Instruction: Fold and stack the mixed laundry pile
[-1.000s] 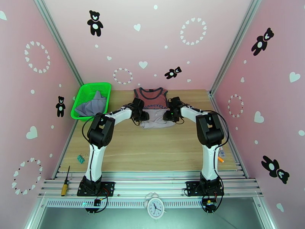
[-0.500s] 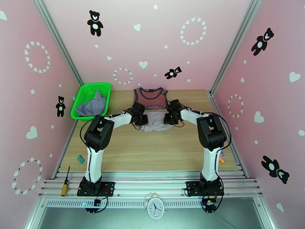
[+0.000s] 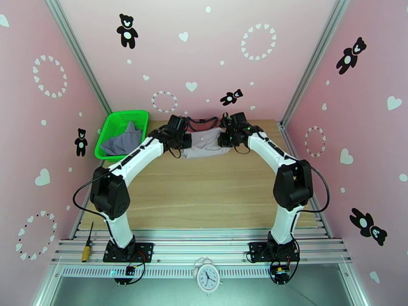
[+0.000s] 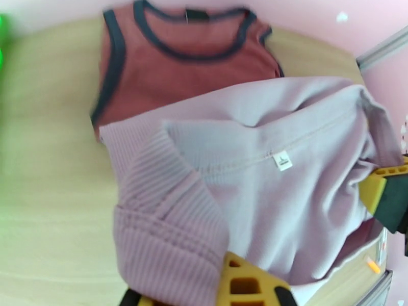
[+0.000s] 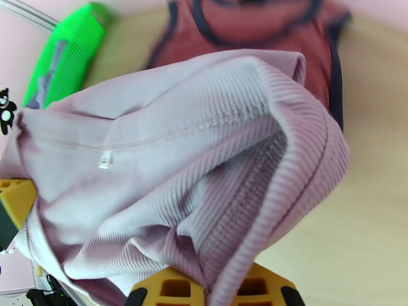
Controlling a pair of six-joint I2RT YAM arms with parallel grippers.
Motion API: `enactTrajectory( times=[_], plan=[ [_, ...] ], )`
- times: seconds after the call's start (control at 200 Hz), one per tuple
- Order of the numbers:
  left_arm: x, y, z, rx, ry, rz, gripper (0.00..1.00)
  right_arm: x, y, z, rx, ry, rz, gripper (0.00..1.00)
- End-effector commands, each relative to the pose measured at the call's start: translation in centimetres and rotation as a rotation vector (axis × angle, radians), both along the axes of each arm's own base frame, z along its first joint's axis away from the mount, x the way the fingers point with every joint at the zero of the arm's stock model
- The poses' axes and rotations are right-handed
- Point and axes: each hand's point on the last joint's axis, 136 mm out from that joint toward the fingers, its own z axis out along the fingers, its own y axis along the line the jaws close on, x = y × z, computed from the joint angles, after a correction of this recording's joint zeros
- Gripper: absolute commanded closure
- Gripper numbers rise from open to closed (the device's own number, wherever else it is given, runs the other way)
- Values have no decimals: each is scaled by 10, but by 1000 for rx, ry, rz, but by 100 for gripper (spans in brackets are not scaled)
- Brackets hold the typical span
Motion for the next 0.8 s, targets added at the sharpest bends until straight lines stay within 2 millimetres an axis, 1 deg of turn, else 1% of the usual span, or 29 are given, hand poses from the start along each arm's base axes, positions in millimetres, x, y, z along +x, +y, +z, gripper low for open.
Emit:
enactTrajectory(
  times=[0.0,0.065,0.075,0.095,0.11,0.185,0.19,0.31,0.42,0.511,0.601,0.721,0.751,0.761,0.776,0.781,0.796],
  plan=[
    [37,19,-14,100,0,26,100,30,7,-20,-52,-13,31,100],
    [63,20,-14,109,-19,30,100,52,12,-27,-57,-30,26,100],
    [67,21,-14,111,-22,32,100,55,13,-30,-58,-26,26,100],
    [74,22,-18,114,-17,34,100,61,14,-33,-62,-30,23,100],
    [80,21,-17,112,-22,34,100,66,15,-33,-63,-37,20,100],
    [108,24,-27,109,-30,40,100,88,19,-47,-70,-43,6,100],
    [110,24,-25,108,-35,40,100,89,20,-47,-71,-44,5,100],
    [145,27,-48,90,-50,53,100,117,22,-71,-59,-47,-34,100],
    [168,33,-70,55,-65,71,100,139,17,-92,-42,-51,-83,100],
    [181,36,-89,23,-71,81,100,152,10,-109,-19,-39,-128,100],
    [192,35,-107,-8,-76,82,100,161,2,-123,0,-29,-165,100],
    [201,33,-127,-10,-90,81,100,166,-4,-139,18,-11,-187,100],
    [203,34,-126,-9,-98,87,87,166,-5,-143,20,-6,-186,100],
    [204,34,-126,-8,-101,89,84,166,-4,-143,23,-5,-185,100],
    [205,35,-123,-11,-108,90,75,165,-4,-145,24,0,-184,98],
    [205,35,-131,-8,-98,91,73,165,-4,-145,23,0,-184,96],
    [205,36,-140,-5,-88,94,65,165,-5,-147,24,4,-183,92]
  ],
)
